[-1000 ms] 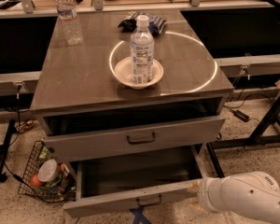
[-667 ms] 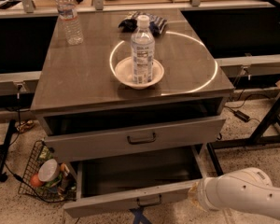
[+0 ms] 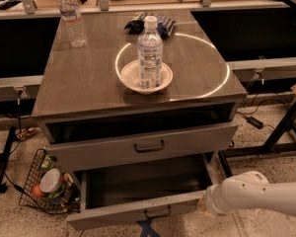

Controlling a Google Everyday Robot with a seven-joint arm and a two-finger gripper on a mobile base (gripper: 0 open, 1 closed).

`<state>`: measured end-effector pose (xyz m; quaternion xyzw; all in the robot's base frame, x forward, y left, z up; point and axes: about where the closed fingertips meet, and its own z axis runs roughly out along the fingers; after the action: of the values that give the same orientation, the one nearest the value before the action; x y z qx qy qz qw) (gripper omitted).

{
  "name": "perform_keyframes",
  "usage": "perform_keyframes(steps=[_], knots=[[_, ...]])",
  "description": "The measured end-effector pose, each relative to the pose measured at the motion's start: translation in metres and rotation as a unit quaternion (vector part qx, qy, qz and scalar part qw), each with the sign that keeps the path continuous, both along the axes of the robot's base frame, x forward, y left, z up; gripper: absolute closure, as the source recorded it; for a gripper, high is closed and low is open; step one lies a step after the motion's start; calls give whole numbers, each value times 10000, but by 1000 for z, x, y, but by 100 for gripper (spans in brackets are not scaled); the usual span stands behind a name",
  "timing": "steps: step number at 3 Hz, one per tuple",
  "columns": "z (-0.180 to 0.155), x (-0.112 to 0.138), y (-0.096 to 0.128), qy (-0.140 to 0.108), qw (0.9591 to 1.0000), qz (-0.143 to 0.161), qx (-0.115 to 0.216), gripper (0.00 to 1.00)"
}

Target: Close middle drawer

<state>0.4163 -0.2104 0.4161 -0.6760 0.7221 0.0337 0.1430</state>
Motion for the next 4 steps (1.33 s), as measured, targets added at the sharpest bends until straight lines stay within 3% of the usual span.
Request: perform_keyframes(steps=[1,2,3,4], knots=[[-13,34,15,-188,9994,278,129,100],[-11,50,26,-335,9984,417,189,100],[-7,90,57,-669,9947,701,343,100],[-4,107,71,-842,9922,817,413,100]])
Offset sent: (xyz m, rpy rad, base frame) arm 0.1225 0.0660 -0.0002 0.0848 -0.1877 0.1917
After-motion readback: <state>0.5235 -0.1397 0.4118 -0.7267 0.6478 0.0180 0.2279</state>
